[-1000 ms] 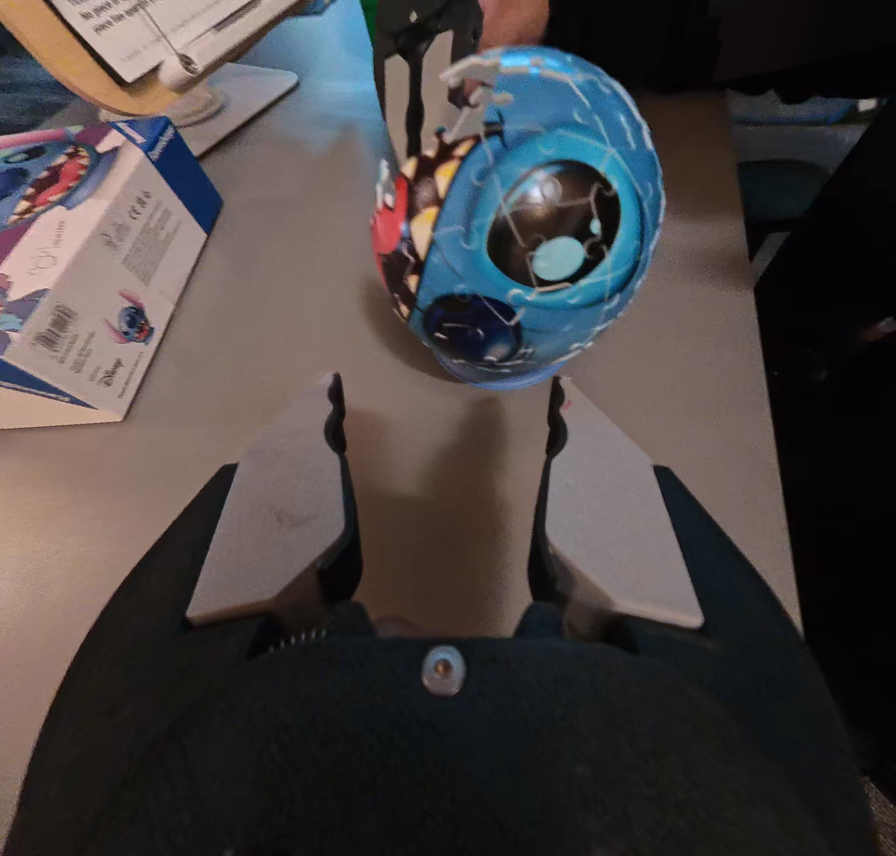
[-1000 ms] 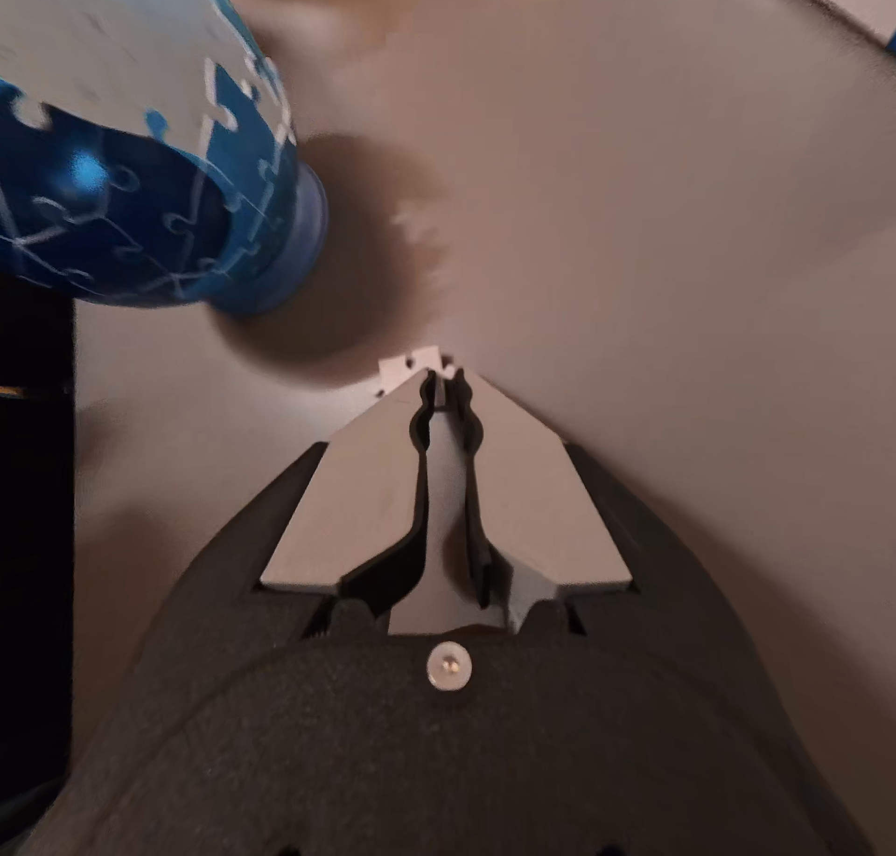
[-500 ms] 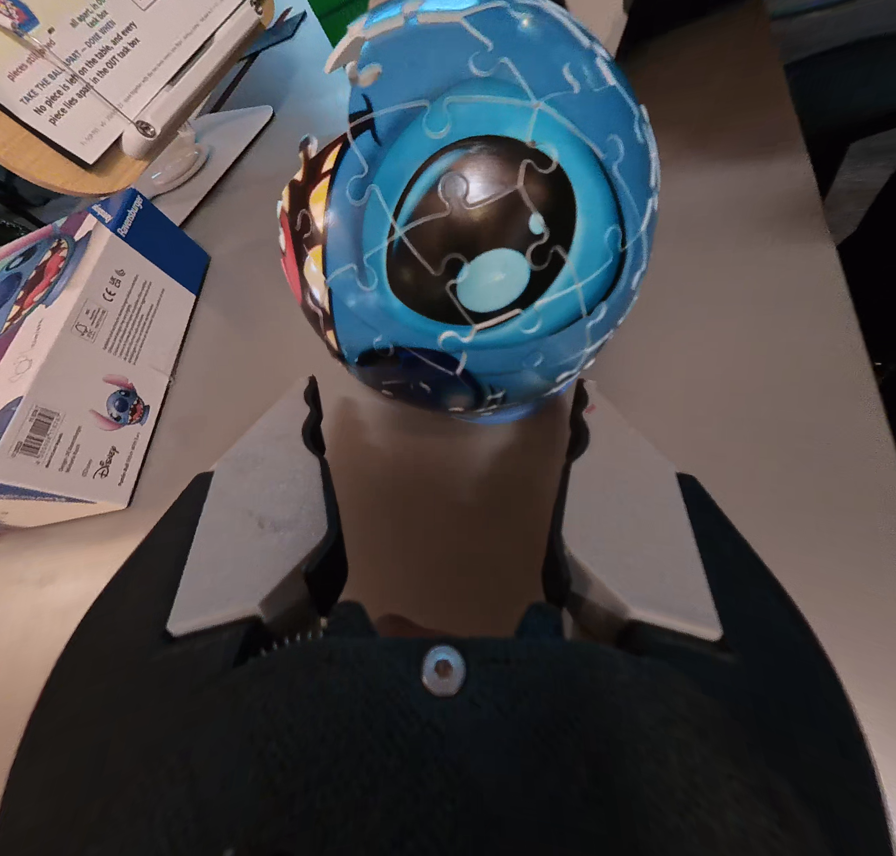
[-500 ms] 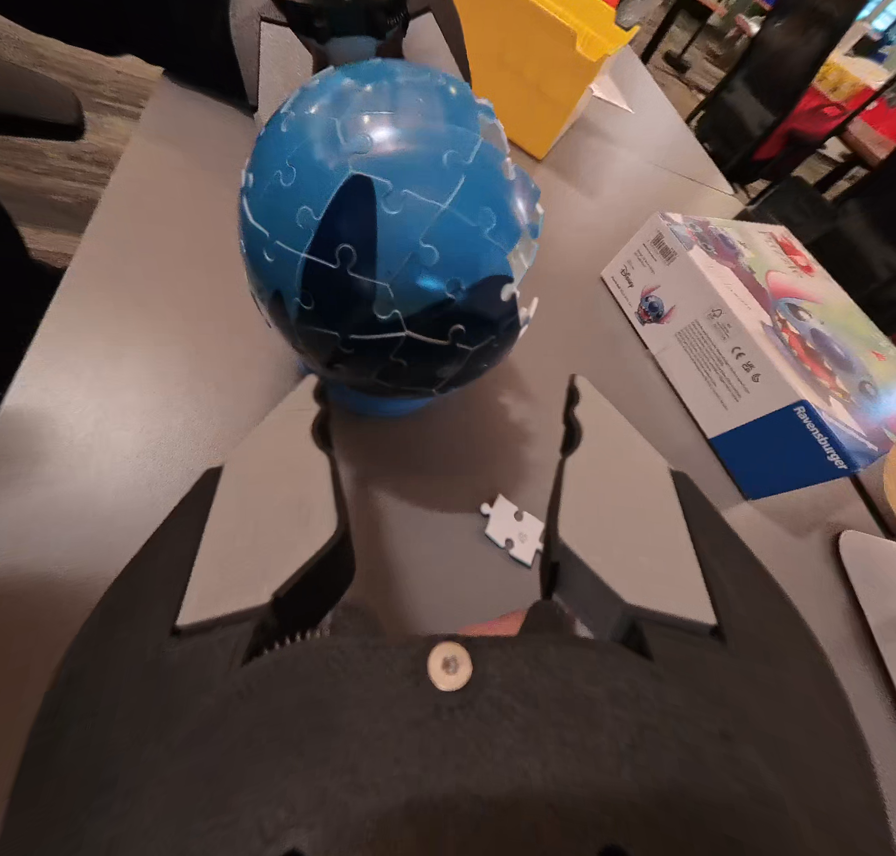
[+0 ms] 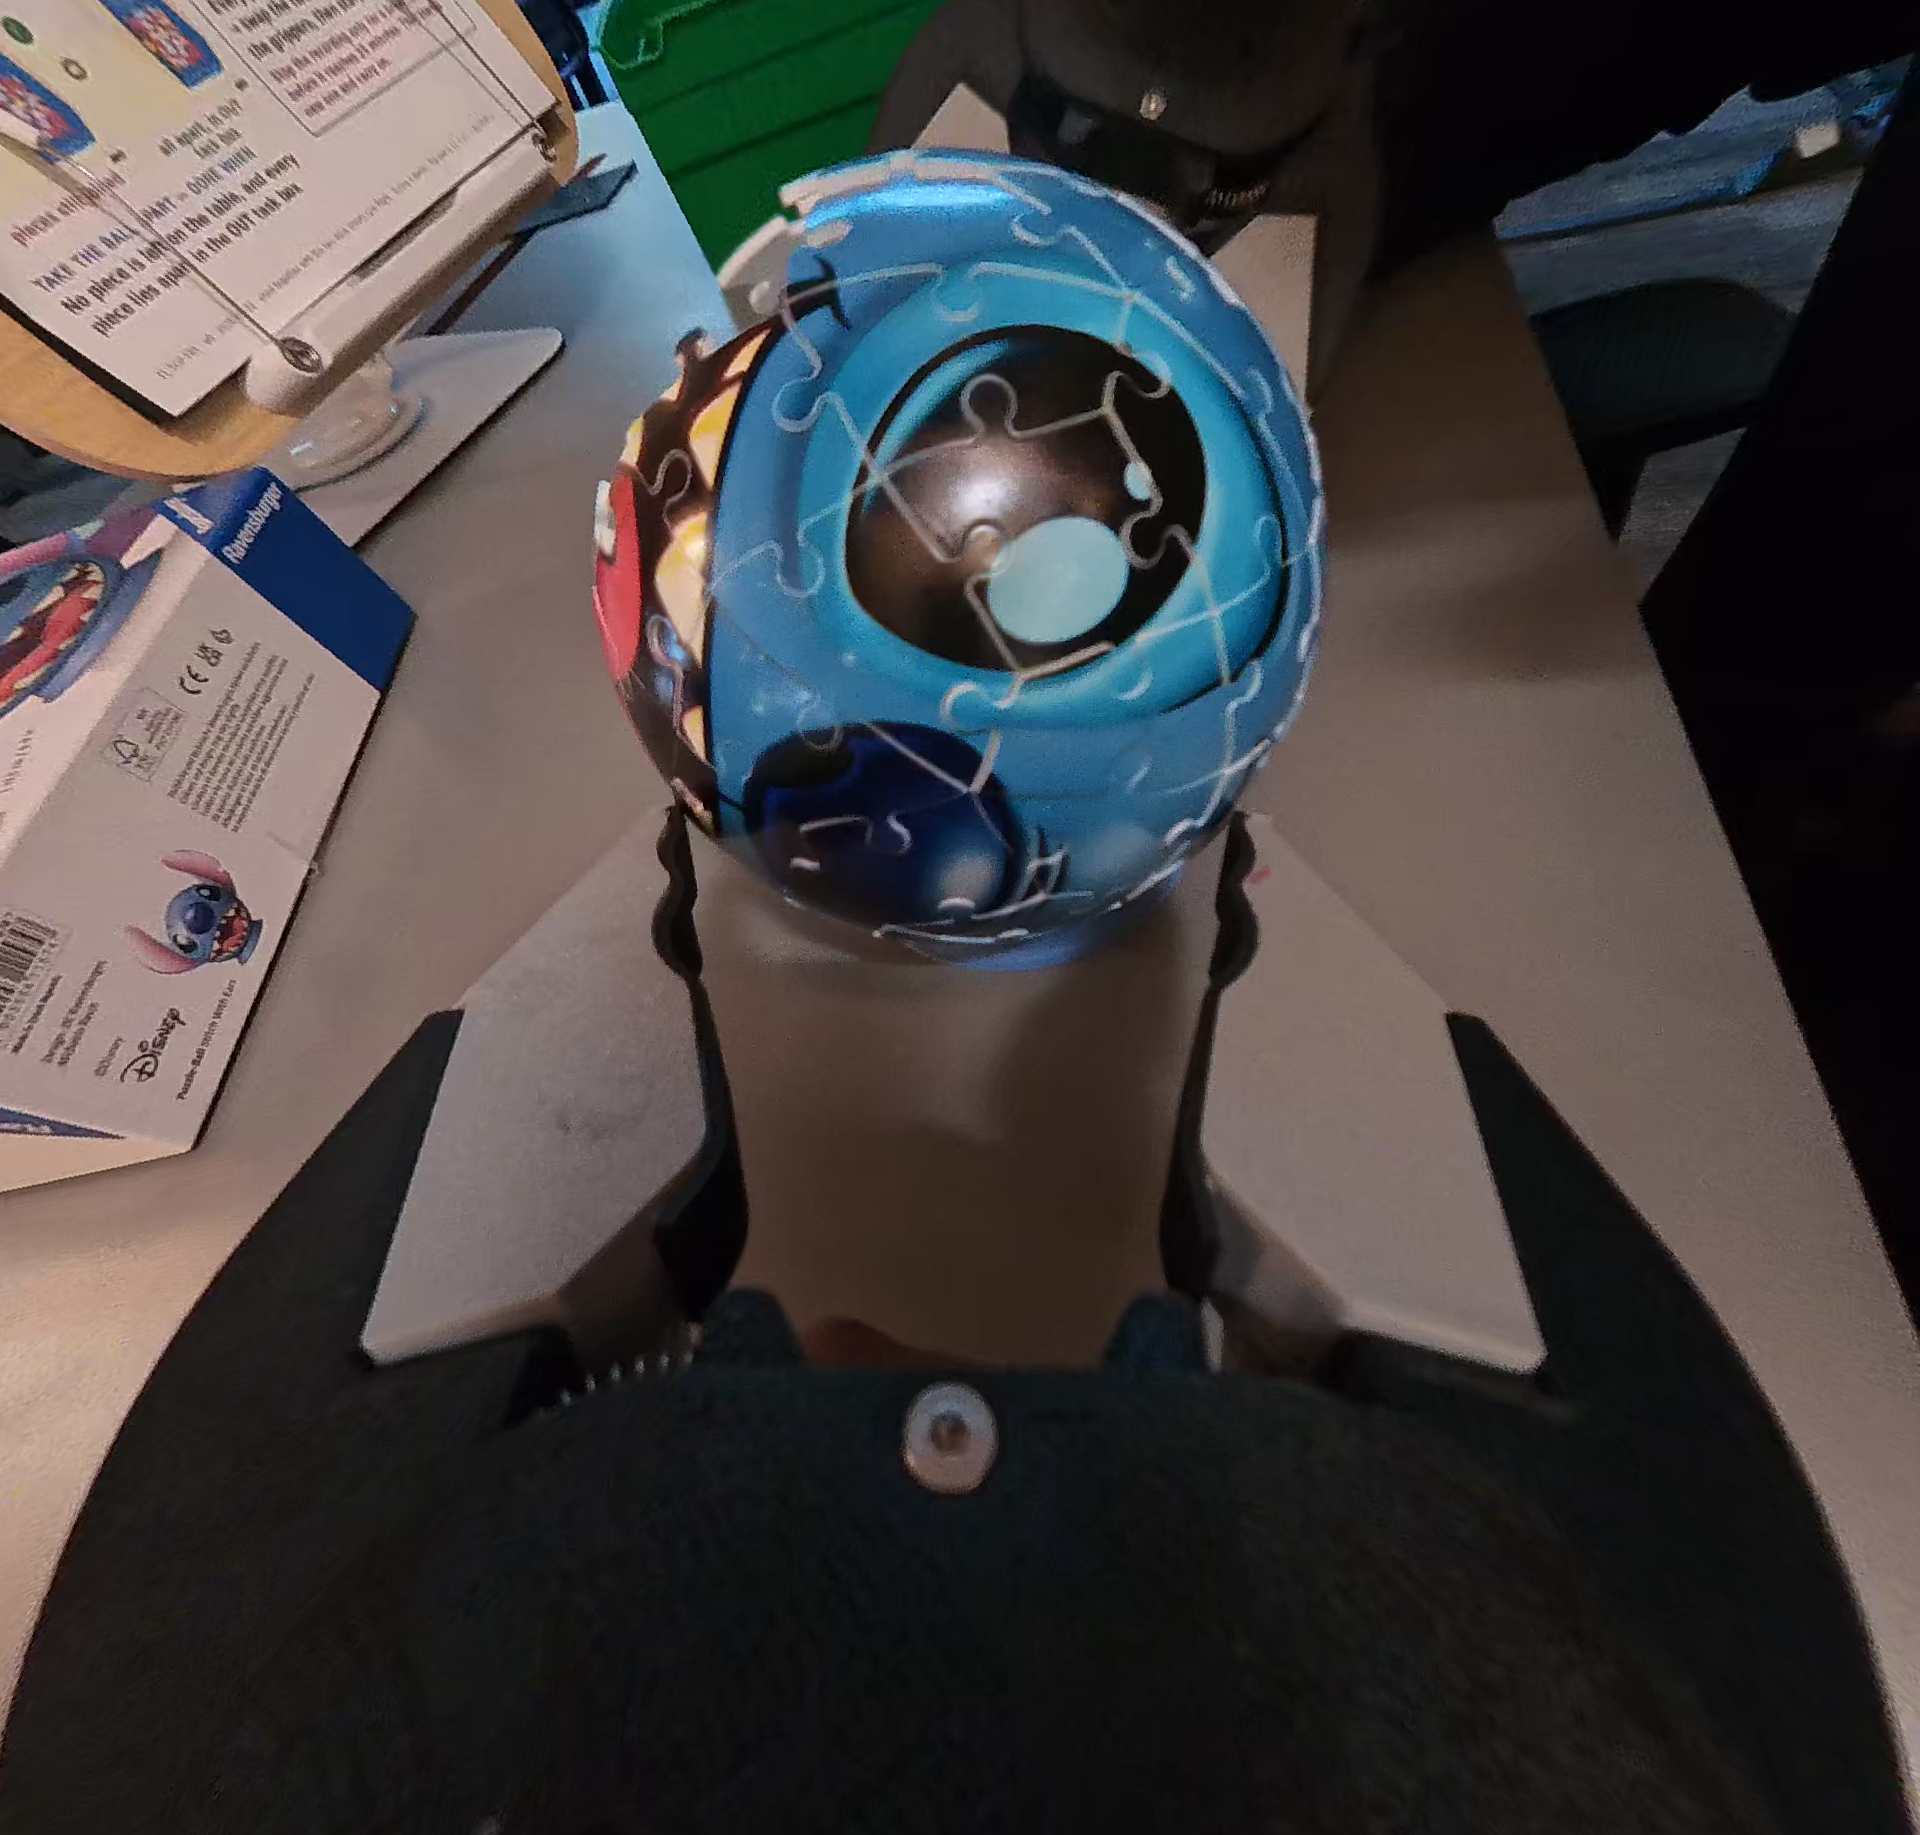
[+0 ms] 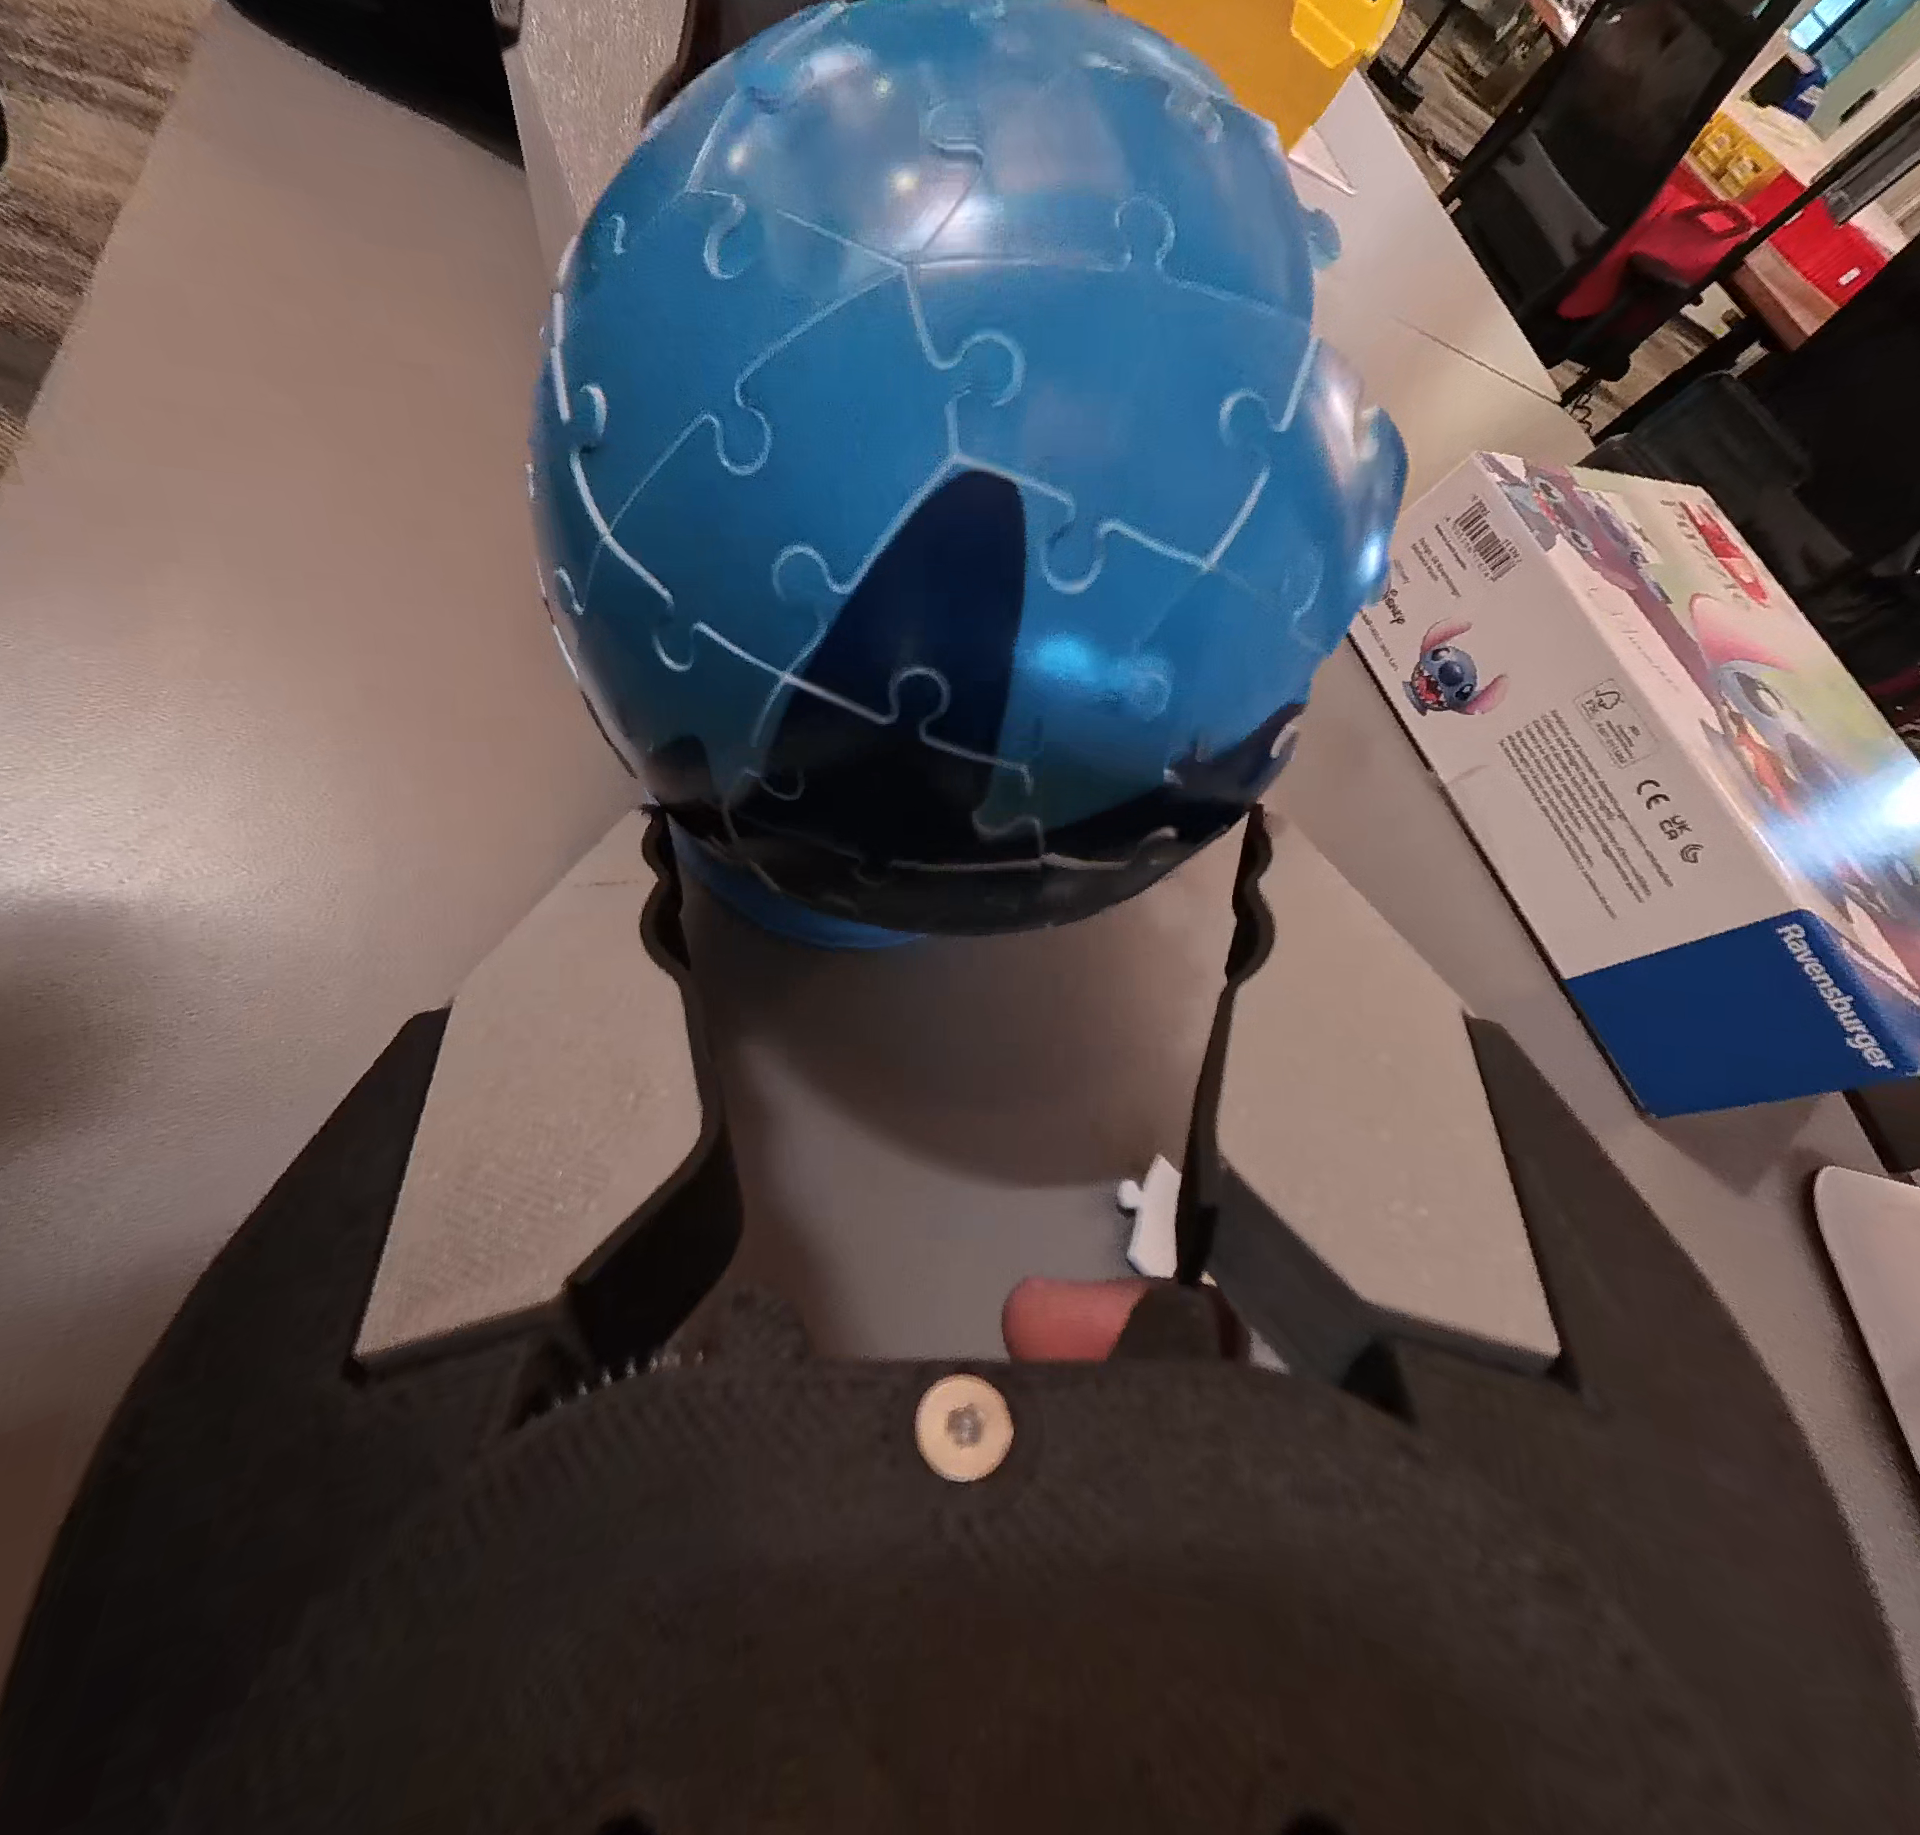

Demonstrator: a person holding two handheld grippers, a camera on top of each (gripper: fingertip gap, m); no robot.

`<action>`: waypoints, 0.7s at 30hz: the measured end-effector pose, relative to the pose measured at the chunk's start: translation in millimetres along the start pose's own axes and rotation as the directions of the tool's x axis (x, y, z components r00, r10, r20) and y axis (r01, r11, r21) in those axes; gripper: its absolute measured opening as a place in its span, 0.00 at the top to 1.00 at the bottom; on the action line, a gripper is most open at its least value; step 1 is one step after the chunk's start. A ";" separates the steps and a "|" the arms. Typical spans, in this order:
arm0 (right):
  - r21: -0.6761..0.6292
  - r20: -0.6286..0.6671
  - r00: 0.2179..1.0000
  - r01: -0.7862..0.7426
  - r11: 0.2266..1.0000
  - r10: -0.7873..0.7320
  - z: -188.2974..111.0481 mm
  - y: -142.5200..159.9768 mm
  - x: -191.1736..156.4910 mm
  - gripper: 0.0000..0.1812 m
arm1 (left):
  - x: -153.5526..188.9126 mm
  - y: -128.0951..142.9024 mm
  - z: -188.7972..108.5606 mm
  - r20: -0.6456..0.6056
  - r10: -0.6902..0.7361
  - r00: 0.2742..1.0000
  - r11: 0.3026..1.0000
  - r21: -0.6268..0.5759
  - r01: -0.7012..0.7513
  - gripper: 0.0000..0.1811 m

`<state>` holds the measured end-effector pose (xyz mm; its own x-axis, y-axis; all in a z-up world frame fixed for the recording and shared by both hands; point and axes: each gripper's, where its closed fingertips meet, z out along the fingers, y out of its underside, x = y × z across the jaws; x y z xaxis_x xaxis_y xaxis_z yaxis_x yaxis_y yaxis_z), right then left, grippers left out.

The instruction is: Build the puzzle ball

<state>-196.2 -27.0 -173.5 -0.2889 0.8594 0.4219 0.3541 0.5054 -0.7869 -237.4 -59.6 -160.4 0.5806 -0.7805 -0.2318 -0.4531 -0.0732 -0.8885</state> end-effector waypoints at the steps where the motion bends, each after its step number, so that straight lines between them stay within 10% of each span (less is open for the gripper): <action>1: 0.001 -0.001 1.000 0.005 1.000 -0.005 0.6 0.5 0.4 0.42 | 0.0 -0.6 -0.5 0.002 0.002 1.000 1.000 0.006 -0.002 0.45; 13: -0.011 -0.143 0.965 0.221 0.975 -0.221 0.2 -8.1 9.9 0.41 | -4.9 1.0 -1.5 0.063 0.055 0.997 0.999 -0.003 -0.055 0.45; 21: 0.066 -0.054 0.997 0.055 0.996 -0.052 -12.5 -8.2 10.8 0.42 | -1.4 -4.0 -12.9 0.005 -0.055 0.998 0.997 0.057 0.054 0.48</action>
<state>-191.1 -20.9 -156.9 -0.2583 0.8350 0.4859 0.2785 0.5459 -0.7902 -245.1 -66.2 -151.5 0.6077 -0.7724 -0.1847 -0.3818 -0.0803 -0.9208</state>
